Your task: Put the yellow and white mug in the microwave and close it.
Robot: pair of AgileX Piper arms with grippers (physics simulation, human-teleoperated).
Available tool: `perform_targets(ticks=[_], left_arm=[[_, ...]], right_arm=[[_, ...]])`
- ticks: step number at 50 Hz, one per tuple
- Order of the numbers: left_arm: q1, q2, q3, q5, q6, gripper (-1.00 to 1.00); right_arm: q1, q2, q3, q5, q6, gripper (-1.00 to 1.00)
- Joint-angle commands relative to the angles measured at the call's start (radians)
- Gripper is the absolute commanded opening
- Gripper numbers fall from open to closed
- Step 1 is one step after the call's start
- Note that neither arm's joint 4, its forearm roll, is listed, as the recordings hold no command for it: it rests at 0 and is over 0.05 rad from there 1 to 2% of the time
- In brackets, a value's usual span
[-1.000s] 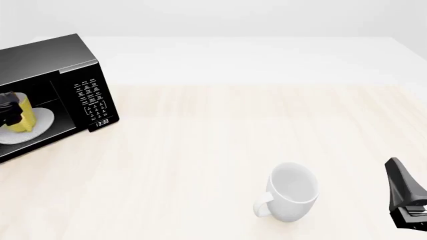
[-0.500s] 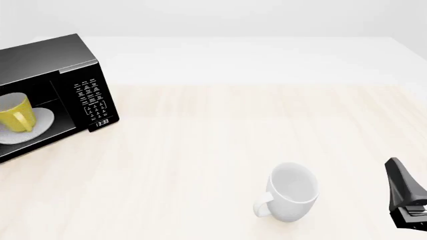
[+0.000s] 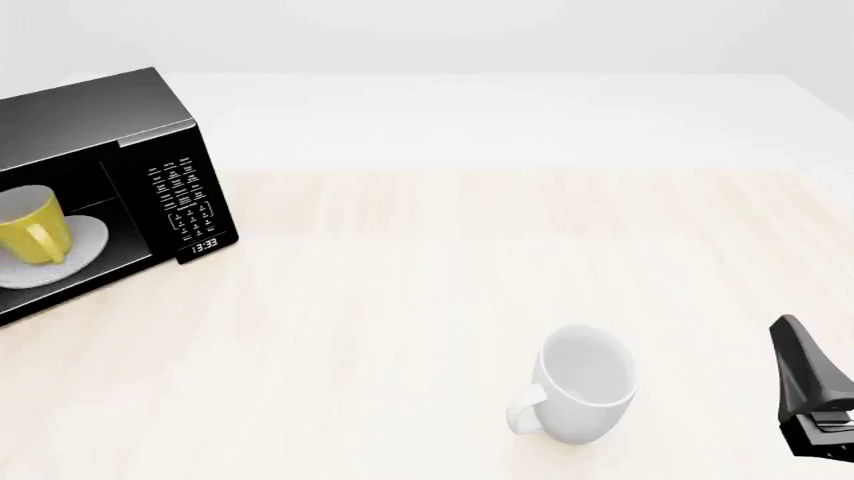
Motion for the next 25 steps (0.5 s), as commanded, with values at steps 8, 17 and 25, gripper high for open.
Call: perform_targets(ticks=[8,17,25], left_arm=[[0.11,-0.037,-0.117,0.147,-0.016,1.0],[0.214,0.0,-0.161,0.182,-0.016,1.0],[0.31,0.031,-0.208,0.205,-0.047,1.0]], right_arm=[[0.0,-0.001,0.0,0.001,0.0,1.0],[0.0,-0.001,0.0,0.001,0.0,1.0],[0.0,-0.001,0.0,0.001,0.0,1.0]])
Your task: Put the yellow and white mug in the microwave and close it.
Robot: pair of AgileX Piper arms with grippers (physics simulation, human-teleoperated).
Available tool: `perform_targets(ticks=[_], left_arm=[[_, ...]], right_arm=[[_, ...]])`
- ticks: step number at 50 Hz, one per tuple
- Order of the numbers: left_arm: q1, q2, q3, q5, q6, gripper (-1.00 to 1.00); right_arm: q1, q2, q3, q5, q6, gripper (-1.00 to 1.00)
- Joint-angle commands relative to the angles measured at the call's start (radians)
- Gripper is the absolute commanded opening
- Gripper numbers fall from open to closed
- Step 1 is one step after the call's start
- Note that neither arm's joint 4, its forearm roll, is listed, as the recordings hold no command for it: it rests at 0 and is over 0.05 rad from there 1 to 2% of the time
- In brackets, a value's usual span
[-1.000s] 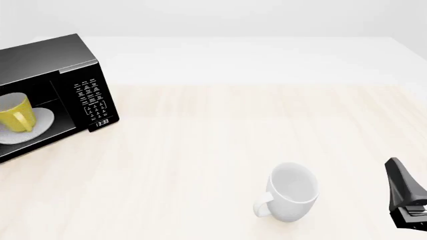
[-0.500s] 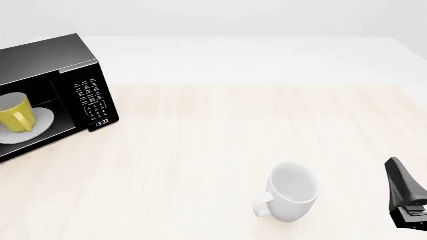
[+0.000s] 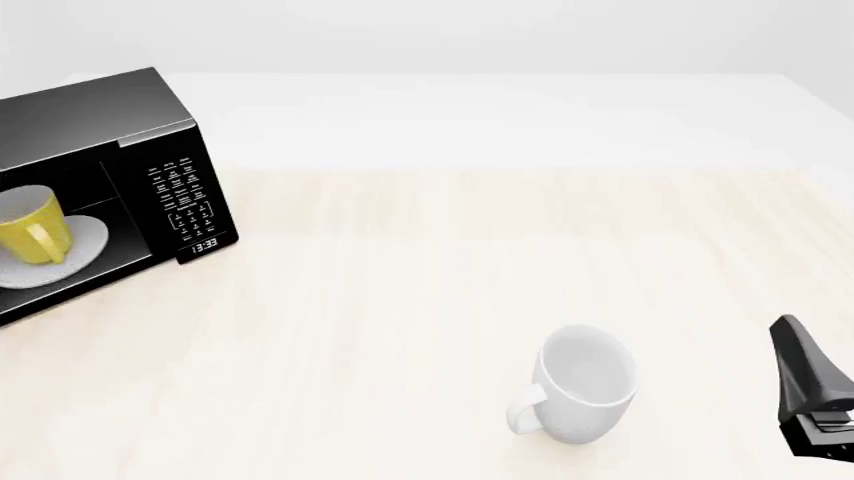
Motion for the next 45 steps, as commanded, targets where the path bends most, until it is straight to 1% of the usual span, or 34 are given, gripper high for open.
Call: perform_targets(ticks=[1,3,4,6,7,11,12,13,16,18,20,24,27,28,30,34,35,38,39,45], left_arm=[[0.124,0.035,-0.064,0.041,-0.03,1.0],[0.141,0.046,-0.071,0.046,-0.037,1.0],[0.17,0.046,-0.077,0.049,-0.023,1.0],[0.178,0.054,-0.078,0.05,-0.047,1.0],[0.198,0.055,-0.081,0.051,-0.042,1.0],[0.219,0.07,-0.093,0.06,-0.059,1.0],[0.229,0.071,-0.097,0.063,-0.062,1.0],[0.257,0.072,-0.105,0.066,-0.063,1.0],[0.306,0.083,-0.119,0.067,-0.055,1.0],[0.346,0.091,-0.122,0.066,-0.032,1.0],[0.351,0.097,-0.116,0.058,-0.037,1.0],[0.401,0.112,-0.108,0.038,-0.027,1.0],[0.409,0.123,-0.097,0.024,-0.03,1.0],[0.412,0.123,-0.095,0.021,-0.028,1.0],[0.45,0.123,-0.084,0.007,-0.01,1.0],[0.462,0.13,-0.075,-0.003,-0.013,1.0],[0.477,0.131,-0.069,-0.009,-0.01,1.0],[0.498,0.134,-0.064,-0.01,-0.004,1.0],[0.52,0.137,-0.063,-0.01,-0.001,1.0],[0.55,0.145,-0.058,-0.011,0.005,1.0]], right_arm=[[0.0,0.0,0.0,0.0,0.0,1.0],[0.0,0.0,0.0,0.0,0.0,1.0],[0.0,0.0,0.0,0.0,0.0,1.0],[0.0,0.0,0.0,0.0,0.0,1.0],[0.0,0.0,0.0,0.0,0.0,1.0],[0.0,0.0,0.001,0.0,0.0,1.0],[0.0,0.0,0.001,0.0,0.0,1.0],[0.0,0.0,0.001,-0.001,0.0,1.0],[0.0,0.0,0.001,-0.001,0.0,1.0],[0.0,0.0,0.001,-0.001,0.0,1.0],[0.0,0.0,0.001,-0.001,0.0,1.0],[0.0,0.001,0.001,-0.001,0.0,1.0],[0.0,0.0,0.0,-0.001,0.0,1.0],[0.0,0.0,0.001,-0.001,-0.001,1.0],[0.0,0.0,0.001,-0.001,-0.001,1.0],[0.0,0.0,0.001,-0.001,-0.001,1.0],[0.0,0.0,0.001,-0.001,0.0,1.0],[0.0,0.0,0.001,-0.001,0.0,1.0],[0.0,0.0,0.001,-0.001,0.0,1.0],[0.0,0.0,0.0,-0.001,-0.002,1.0]])
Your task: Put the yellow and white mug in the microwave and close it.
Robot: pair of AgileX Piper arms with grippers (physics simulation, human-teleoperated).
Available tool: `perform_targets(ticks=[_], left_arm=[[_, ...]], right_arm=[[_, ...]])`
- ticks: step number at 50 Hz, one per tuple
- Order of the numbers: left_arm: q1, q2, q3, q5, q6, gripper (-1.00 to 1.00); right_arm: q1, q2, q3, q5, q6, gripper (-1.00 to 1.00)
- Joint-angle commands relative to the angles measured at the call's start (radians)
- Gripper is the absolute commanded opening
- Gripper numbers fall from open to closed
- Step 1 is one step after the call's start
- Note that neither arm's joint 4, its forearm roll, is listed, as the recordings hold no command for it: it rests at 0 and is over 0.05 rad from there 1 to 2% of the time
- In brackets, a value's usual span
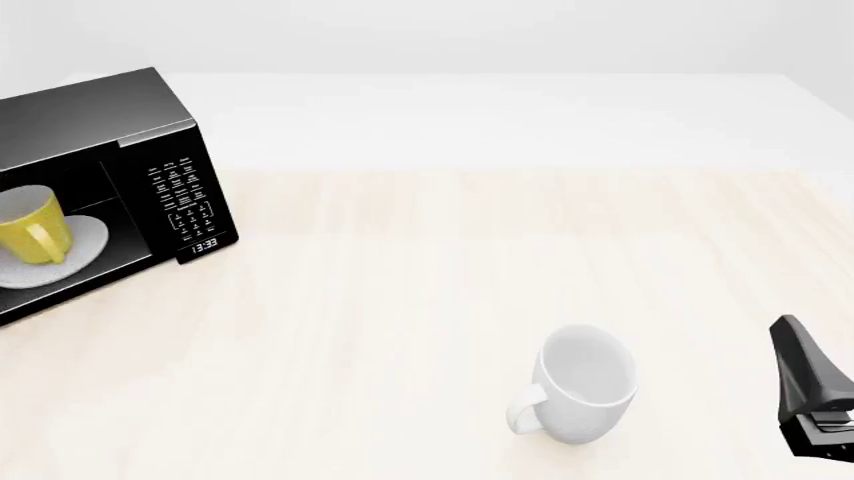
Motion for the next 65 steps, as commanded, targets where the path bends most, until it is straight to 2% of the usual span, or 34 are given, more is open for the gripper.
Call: perform_targets(ticks=[1,16,34,48,65], left_arm=[[0.088,0.017,0.013,-0.013,0.016,1.0],[0.183,0.074,0.05,-0.038,0.044,1.0],[0.268,0.164,0.125,-0.125,0.079,1.0],[0.288,0.228,0.202,-0.199,0.124,1.0],[0.223,0.32,0.269,-0.27,0.115,1.0]], right_arm=[[0.0,0.001,0.0,0.0,0.001,1.0],[0.0,0.001,-0.001,-0.001,0.0,1.0],[0.0,-0.001,-0.001,0.001,0.0,1.0],[0.0,0.0,0.0,0.0,0.0,1.0],[0.0,-0.001,-0.001,0.001,0.0,1.0]])
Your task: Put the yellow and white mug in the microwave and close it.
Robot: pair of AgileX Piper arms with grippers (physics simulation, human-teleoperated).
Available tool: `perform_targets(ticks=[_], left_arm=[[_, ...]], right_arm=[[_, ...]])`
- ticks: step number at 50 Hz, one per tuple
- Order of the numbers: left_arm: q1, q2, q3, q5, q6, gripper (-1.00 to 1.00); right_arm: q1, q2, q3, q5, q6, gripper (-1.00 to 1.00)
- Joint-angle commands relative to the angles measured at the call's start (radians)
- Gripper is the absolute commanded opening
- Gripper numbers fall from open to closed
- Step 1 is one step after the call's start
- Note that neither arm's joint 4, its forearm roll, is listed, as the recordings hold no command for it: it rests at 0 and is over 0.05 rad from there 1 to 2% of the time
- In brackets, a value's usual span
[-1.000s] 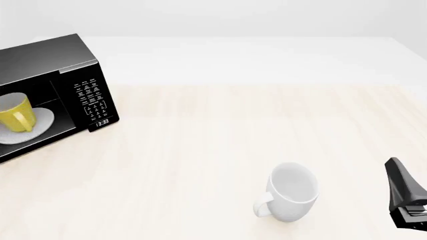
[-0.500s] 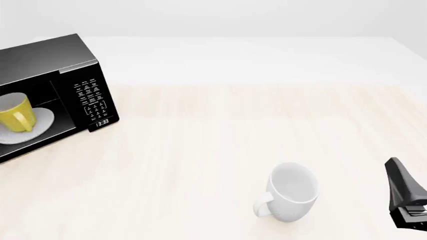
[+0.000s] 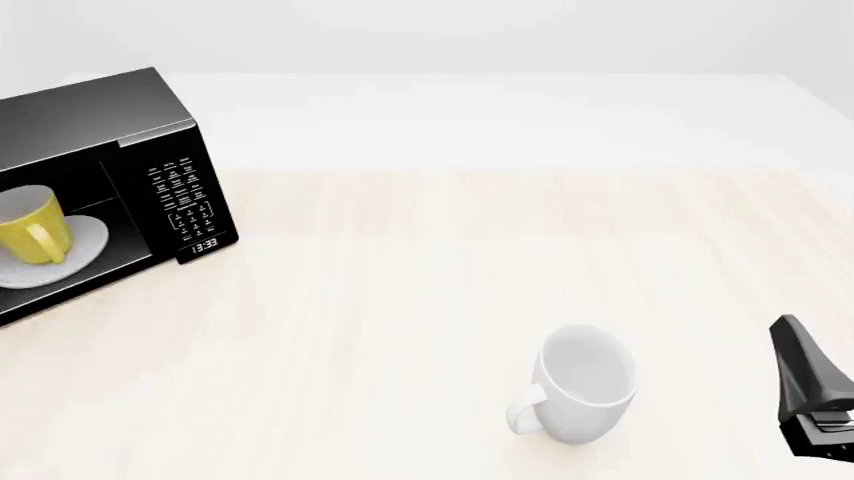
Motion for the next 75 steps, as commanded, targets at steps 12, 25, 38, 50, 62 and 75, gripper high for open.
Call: perform_targets(ticks=[12,25,38,50,62,75], left_arm=[[-0.064,0.104,0.059,-0.068,0.006,1.0],[-0.098,0.159,0.089,-0.099,0.015,1.0],[-0.176,0.217,0.119,-0.131,-0.02,1.0],[-0.177,0.224,0.152,-0.168,0.029,1.0],[-0.202,0.241,0.174,-0.194,0.042,1.0],[-0.264,0.24,0.198,-0.213,0.069,1.0]], right_arm=[[0.0,-0.001,0.0,0.001,0.0,1.0],[0.0,-0.001,0.0,0.001,0.0,1.0],[0.0,-0.001,0.0,0.001,0.0,1.0],[0.0,-0.001,0.0,0.001,0.0,1.0],[0.0,-0.001,0.0,0.001,0.0,1.0],[0.0,-0.001,0.0,0.001,0.0,1.0]])
